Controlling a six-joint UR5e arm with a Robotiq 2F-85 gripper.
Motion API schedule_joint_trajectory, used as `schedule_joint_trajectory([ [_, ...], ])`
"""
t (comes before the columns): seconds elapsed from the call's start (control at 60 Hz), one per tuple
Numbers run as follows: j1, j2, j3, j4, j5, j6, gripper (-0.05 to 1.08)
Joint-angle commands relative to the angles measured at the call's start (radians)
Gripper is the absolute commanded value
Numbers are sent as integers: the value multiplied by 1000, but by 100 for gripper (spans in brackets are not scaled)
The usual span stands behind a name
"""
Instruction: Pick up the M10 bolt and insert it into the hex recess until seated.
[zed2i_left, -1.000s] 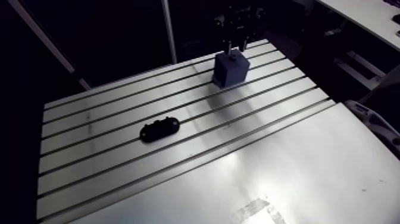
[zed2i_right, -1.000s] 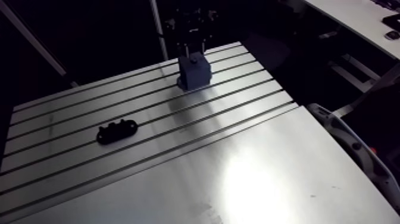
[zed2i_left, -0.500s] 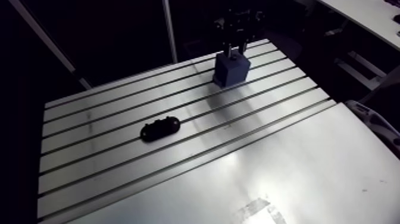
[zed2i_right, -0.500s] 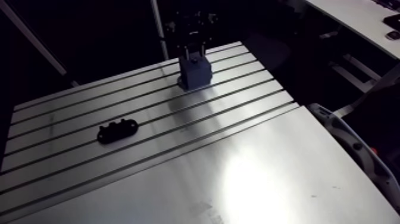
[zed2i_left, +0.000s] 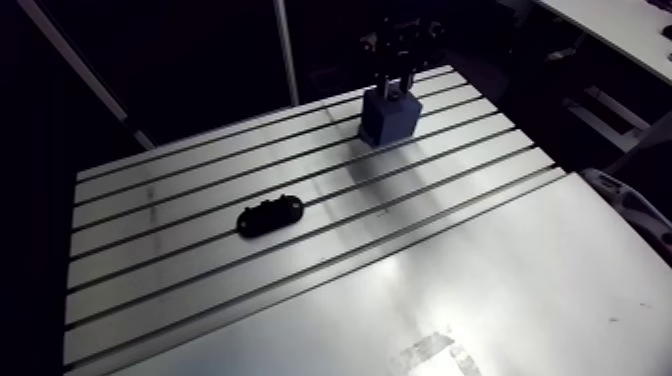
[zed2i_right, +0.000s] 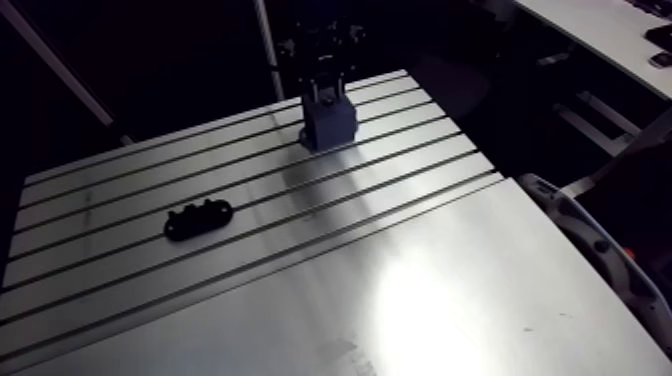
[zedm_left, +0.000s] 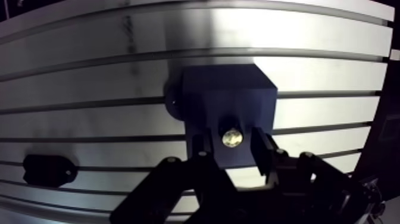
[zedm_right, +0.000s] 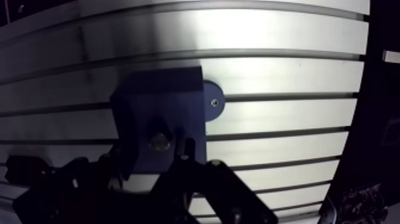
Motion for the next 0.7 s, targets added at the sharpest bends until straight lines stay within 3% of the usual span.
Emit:
schedule_joint_trajectory([
  [0.017,0,1,2,-13,0,-1,54],
  [0.7,0,2,6,-13,0,-3,63],
])
